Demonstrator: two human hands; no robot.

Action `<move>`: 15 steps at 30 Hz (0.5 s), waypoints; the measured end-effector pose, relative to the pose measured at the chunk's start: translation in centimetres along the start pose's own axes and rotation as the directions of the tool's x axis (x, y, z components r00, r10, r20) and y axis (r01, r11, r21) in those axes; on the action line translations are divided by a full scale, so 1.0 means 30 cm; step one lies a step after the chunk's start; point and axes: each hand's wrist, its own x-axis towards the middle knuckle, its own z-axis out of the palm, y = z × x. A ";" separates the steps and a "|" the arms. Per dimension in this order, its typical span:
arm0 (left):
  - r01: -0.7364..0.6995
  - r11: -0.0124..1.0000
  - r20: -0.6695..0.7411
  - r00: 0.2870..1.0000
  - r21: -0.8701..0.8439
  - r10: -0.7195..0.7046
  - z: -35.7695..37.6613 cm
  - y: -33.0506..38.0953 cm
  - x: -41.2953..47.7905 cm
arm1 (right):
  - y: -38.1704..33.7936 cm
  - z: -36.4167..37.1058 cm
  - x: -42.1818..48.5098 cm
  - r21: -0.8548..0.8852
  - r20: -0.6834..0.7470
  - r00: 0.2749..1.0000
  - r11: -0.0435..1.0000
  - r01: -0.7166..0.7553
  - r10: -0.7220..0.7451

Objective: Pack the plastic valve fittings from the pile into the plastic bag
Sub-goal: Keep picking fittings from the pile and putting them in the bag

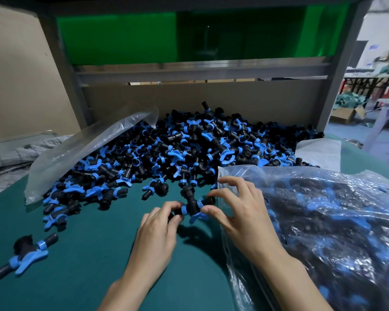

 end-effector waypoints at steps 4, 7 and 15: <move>0.006 1.000 0.010 1.000 -0.004 -0.006 -0.004 0.008 0.001 | 0.002 0.003 -0.001 -0.007 0.001 1.000 1.000 -0.017 0.017; 0.008 1.000 0.021 1.000 -0.007 -0.008 -0.006 0.011 0.001 | 0.003 0.003 0.000 -0.007 0.002 1.000 1.000 -0.024 0.024; 0.009 0.999 -0.068 0.998 -0.048 -0.013 -0.004 0.009 0.008 | 0.008 0.007 -0.001 -0.037 0.002 1.000 0.999 -0.017 0.017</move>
